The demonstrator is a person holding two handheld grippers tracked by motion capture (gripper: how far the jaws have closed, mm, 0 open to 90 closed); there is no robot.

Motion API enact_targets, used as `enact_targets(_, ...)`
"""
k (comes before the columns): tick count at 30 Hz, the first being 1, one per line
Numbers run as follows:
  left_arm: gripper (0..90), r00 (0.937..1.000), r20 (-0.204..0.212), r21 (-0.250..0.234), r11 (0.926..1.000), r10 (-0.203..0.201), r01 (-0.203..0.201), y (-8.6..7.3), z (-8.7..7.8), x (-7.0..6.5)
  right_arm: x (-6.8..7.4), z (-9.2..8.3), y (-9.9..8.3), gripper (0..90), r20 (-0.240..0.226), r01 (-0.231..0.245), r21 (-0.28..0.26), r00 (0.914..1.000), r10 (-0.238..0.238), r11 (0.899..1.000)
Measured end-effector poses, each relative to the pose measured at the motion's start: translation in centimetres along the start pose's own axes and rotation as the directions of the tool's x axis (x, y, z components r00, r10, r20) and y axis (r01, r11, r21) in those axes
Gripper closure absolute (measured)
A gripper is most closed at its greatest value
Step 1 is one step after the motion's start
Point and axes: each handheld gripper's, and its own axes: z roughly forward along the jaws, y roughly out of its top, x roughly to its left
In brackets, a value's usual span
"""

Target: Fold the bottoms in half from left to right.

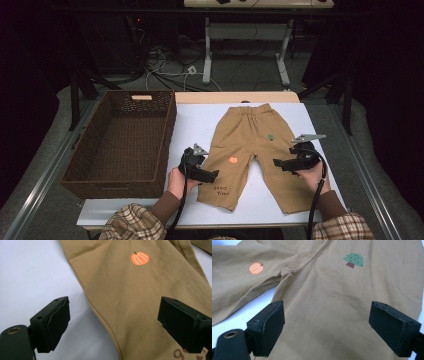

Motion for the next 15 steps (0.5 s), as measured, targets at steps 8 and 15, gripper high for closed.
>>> enact_targets(8,15.0,0.9994,-0.017,0.018,0.9994,-0.03,0.03,0.7,0.8,0.4,0.0,0.1,0.0,13.3,0.004,0.01,0.003,0.9999,-0.01,1.0)
enact_targets(15,23.0,0.9988,-0.026,0.035,0.9985,-0.041,0.041,1.0,1.6,0.3,0.0,0.2,0.1,13.6,0.001,0.015,0.015,0.9999,-0.015,1.0)
